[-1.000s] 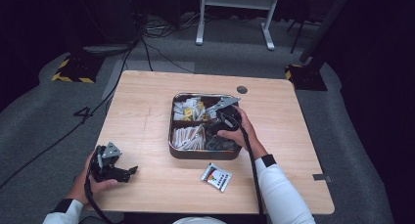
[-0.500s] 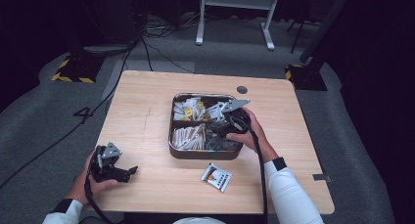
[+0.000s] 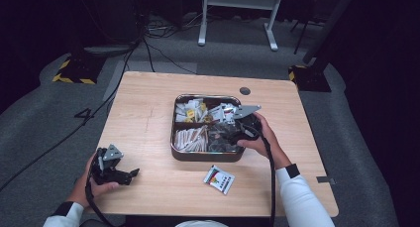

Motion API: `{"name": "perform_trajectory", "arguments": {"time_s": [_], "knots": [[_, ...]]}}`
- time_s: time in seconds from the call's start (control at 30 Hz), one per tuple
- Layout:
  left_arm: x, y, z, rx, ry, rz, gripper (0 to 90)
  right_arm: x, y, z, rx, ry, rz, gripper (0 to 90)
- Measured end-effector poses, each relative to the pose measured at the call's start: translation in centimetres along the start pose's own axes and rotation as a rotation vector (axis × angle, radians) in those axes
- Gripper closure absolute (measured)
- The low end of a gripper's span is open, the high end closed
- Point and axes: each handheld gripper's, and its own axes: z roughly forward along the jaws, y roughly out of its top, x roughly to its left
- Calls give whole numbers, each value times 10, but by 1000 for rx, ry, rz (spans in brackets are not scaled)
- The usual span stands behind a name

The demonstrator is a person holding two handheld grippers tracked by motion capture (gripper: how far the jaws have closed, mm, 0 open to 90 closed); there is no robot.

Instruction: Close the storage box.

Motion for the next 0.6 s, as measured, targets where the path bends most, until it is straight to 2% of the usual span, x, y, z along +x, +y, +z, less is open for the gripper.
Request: {"name": "perform_trajectory", "arguments": {"time_s": [0.6], "knots": [[0, 0, 0, 0, 0, 0, 5, -5, -25, -27, -1, -26, 21, 194]]}}
